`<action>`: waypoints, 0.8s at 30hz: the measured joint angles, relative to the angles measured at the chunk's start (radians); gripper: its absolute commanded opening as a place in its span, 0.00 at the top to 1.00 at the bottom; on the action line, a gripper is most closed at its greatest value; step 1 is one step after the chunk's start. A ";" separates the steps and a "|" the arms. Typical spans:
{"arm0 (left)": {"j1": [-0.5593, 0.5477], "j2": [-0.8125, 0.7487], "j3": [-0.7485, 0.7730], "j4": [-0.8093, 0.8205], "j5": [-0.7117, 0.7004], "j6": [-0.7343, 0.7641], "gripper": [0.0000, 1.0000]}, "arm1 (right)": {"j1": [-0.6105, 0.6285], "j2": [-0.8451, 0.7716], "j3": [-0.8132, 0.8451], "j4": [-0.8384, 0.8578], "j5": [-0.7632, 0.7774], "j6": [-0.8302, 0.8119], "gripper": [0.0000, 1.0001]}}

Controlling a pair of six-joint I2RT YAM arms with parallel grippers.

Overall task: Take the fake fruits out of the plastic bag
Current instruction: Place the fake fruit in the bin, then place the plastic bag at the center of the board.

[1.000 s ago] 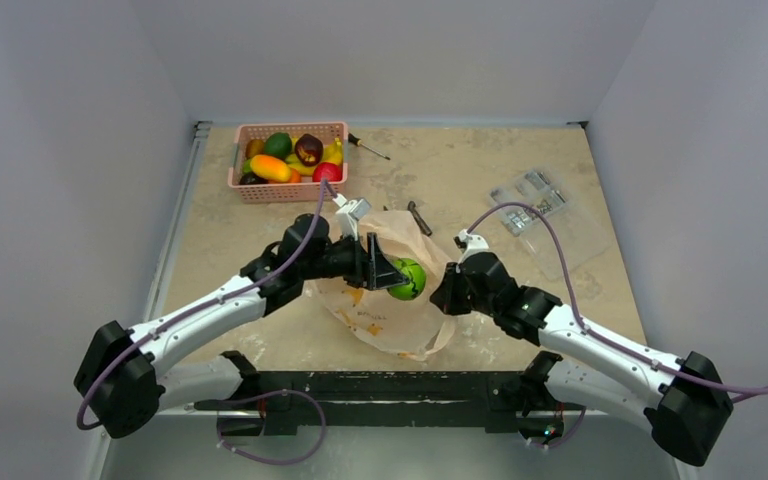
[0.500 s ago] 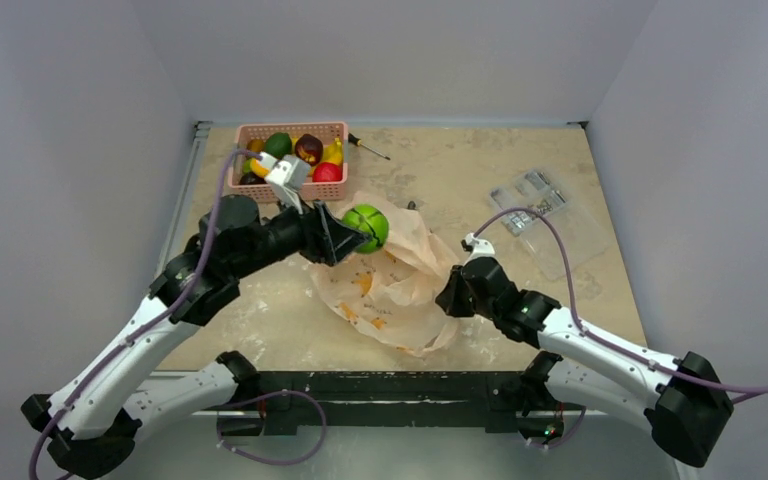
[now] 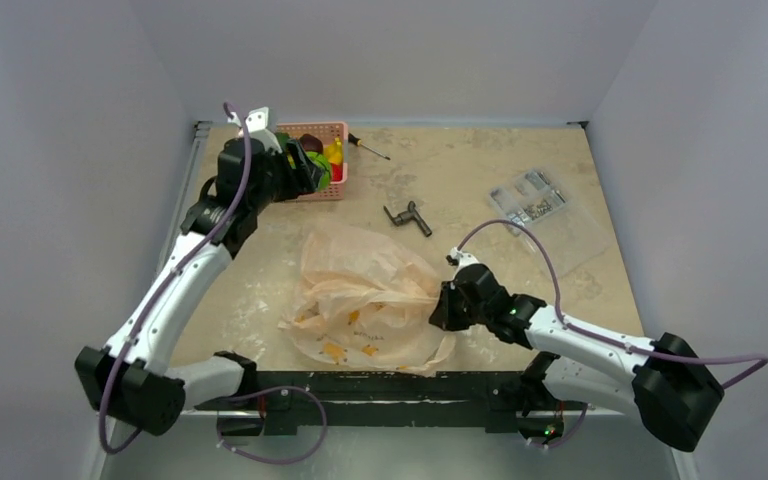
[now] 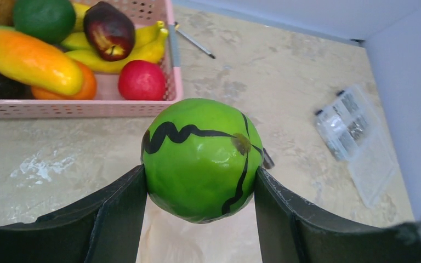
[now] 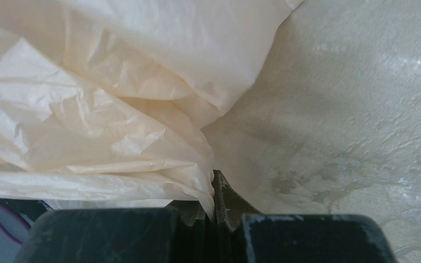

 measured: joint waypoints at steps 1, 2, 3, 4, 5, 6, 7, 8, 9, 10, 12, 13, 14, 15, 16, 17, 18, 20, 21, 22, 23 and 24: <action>0.024 0.034 0.002 0.013 0.002 -0.006 0.90 | 0.000 -0.005 0.007 -0.002 0.002 -0.002 1.00; 0.047 0.069 0.007 0.024 0.009 -0.013 0.90 | 0.000 -0.009 0.018 -0.003 0.006 -0.003 1.00; 0.074 0.113 0.014 0.040 0.018 -0.026 0.90 | 0.000 -0.011 0.031 -0.004 0.010 -0.006 0.99; 0.099 0.157 0.026 0.057 0.026 -0.033 0.90 | 0.000 -0.013 0.047 -0.005 0.013 -0.010 0.98; 0.125 0.208 0.041 0.079 0.033 -0.042 0.90 | 0.000 -0.013 0.066 -0.007 0.018 -0.014 0.98; 0.143 0.246 0.053 0.097 0.037 -0.049 0.90 | 0.000 -0.013 0.084 -0.007 0.026 -0.020 0.97; 0.162 0.291 0.069 0.119 0.040 -0.051 0.90 | 0.000 -0.013 0.095 -0.007 0.035 -0.026 0.97; 0.178 0.336 0.090 0.137 0.043 -0.052 0.90 | 0.000 -0.013 0.110 -0.006 0.045 -0.032 0.97; 0.192 0.381 0.115 0.154 0.045 -0.051 0.90 | 0.000 -0.013 0.116 -0.006 0.053 -0.036 0.96; 0.202 0.427 0.144 0.166 0.045 -0.050 0.90 | 0.000 -0.013 0.120 -0.007 0.064 -0.041 0.96; 0.215 0.517 0.216 0.179 0.041 -0.045 0.90 | 0.000 -0.013 0.121 -0.011 0.078 -0.046 0.95; 0.222 0.574 0.270 0.172 0.031 -0.043 0.89 | 0.000 -0.013 0.121 -0.014 0.089 -0.048 0.94; 0.225 0.611 0.305 0.172 0.023 -0.039 0.87 | -0.001 -0.013 0.121 -0.014 0.095 -0.050 0.94; 0.229 0.655 0.349 0.161 0.006 -0.035 0.84 | -0.002 -0.013 0.121 -0.014 0.097 -0.051 0.94; 0.232 0.693 0.387 0.154 -0.010 -0.029 0.79 | -0.003 -0.013 0.121 -0.015 0.101 -0.051 0.94; 0.236 0.726 0.417 0.146 -0.029 -0.026 0.69 | -0.004 -0.011 0.122 -0.015 0.111 -0.054 0.94; 0.240 0.751 0.440 0.140 -0.044 -0.021 0.59 | -0.004 -0.010 0.122 -0.015 0.116 -0.055 0.94; 0.251 0.791 0.473 0.125 -0.072 -0.011 0.45 | -0.005 0.004 0.128 -0.018 0.122 -0.061 0.94; 0.257 0.805 0.485 0.114 -0.080 -0.009 0.35 | -0.006 0.016 0.134 -0.019 0.124 -0.063 0.94; 0.263 0.817 0.497 0.098 -0.088 -0.005 0.23 | -0.006 0.024 0.140 -0.020 0.126 -0.065 0.94; 0.269 0.824 0.504 0.086 -0.093 -0.003 0.11 | -0.008 0.036 0.147 -0.020 0.129 -0.068 0.94; 0.277 0.829 0.512 0.069 -0.097 -0.003 0.01 | -0.009 0.044 0.153 -0.021 0.132 -0.070 0.93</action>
